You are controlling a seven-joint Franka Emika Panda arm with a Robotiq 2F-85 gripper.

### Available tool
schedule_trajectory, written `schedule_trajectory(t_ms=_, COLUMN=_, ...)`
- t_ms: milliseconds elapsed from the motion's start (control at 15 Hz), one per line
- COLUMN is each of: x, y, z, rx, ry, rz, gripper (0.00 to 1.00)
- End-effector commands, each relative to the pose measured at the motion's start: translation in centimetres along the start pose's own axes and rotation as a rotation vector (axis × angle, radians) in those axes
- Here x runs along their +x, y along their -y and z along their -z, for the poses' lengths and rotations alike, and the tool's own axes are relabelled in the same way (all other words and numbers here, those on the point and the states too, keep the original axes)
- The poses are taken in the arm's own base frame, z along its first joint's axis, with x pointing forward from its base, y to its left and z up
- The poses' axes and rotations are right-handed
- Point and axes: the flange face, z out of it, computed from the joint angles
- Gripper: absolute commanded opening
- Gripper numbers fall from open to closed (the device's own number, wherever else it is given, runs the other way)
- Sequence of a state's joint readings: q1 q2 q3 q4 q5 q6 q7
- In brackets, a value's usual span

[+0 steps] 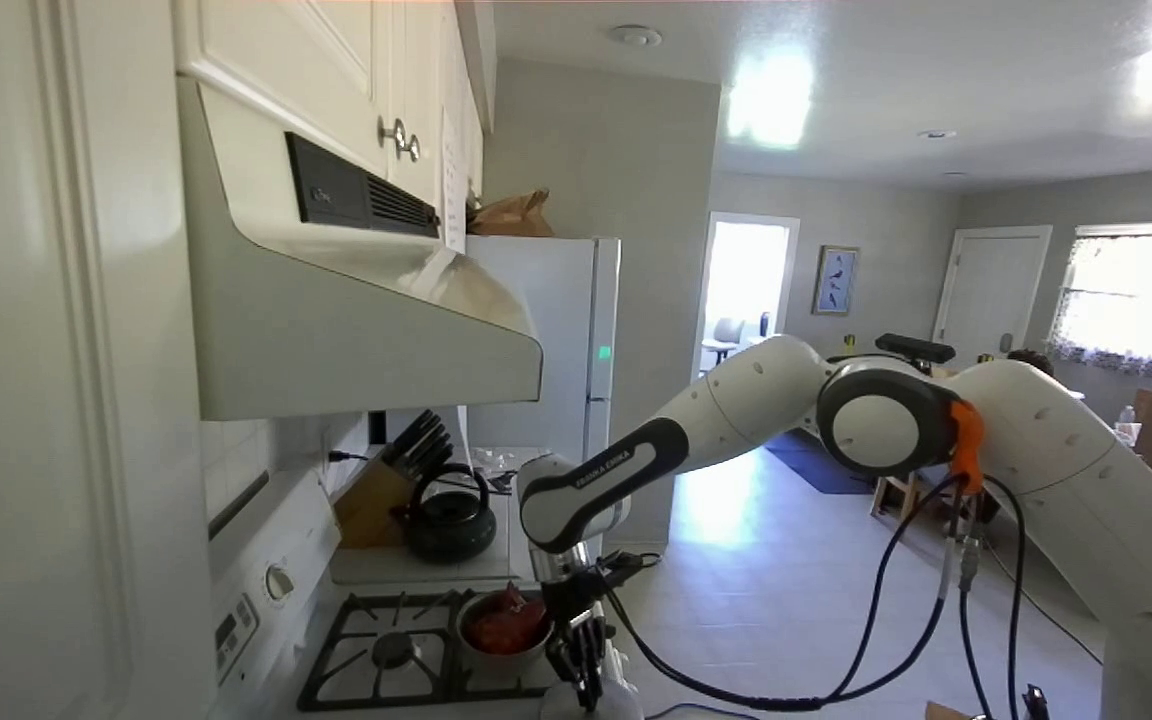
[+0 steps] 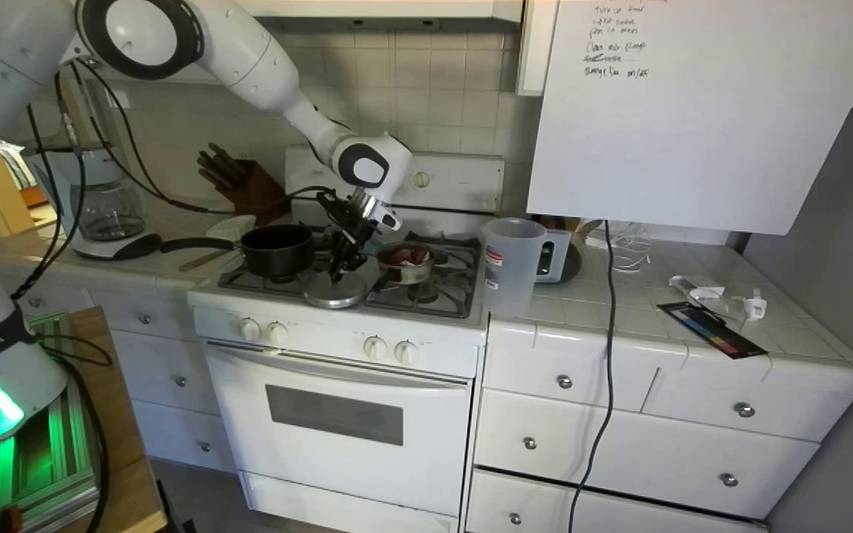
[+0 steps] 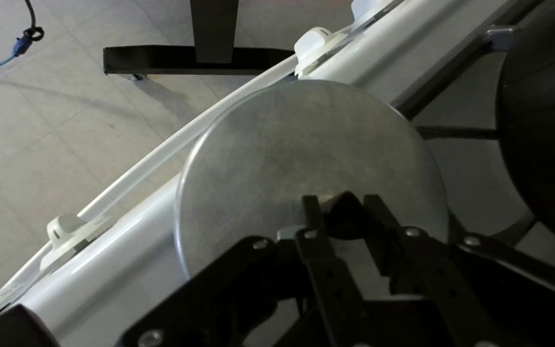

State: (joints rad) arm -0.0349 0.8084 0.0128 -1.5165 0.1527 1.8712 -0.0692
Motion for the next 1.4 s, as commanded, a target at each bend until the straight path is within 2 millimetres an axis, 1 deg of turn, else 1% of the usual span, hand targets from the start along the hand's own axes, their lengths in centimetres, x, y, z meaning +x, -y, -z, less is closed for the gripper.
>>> schedule_trajectory(t_ms=0, x=-1.4, y=1.6, z=3.3, rx=-0.013, ry=-0.019, rz=0.028, gripper=0.07)
schedule_trajectory(t_ms=333, x=-3.3, y=3.2, z=7.4, rx=-0.014, ry=-0.061, rz=0.065, gripper=0.07)
schedule_trajectory(t_ms=467, x=-3.8, y=3.1, z=8.7, rx=-0.008, ry=-0.078, rz=0.062, gripper=0.07)
schedule_trajectory(t_ms=600, x=-3.8, y=1.6, z=10.1, rx=0.013, ry=-0.109, rz=0.032, gripper=0.07)
schedule_trajectory(t_ms=733, x=-3.9, y=-0.6, z=11.2, rx=0.033, ry=-0.128, rz=-0.007, gripper=0.07)
schedule_trajectory(t_ms=933, x=-3.9, y=-4.9, z=12.3, rx=0.046, ry=-0.147, rz=-0.075, gripper=0.07)
schedule_trajectory(t_ms=1067, x=-3.6, y=-7.4, z=13.2, rx=0.053, ry=-0.174, rz=-0.116, gripper=0.07)
schedule_trajectory(t_ms=1133, x=-3.6, y=-8.3, z=13.6, rx=0.065, ry=-0.188, rz=-0.121, gripper=0.07)
schedule_trajectory(t_ms=1200, x=-3.8, y=-8.6, z=14.1, rx=0.089, ry=-0.203, rz=-0.088, gripper=0.07)
schedule_trajectory(t_ms=1267, x=-4.0, y=-8.4, z=13.1, rx=0.045, ry=-0.176, rz=-0.110, gripper=0.26)
schedule_trajectory(t_ms=1333, x=-4.0, y=-8.9, z=13.5, rx=0.056, ry=-0.185, rz=-0.108, gripper=0.26)
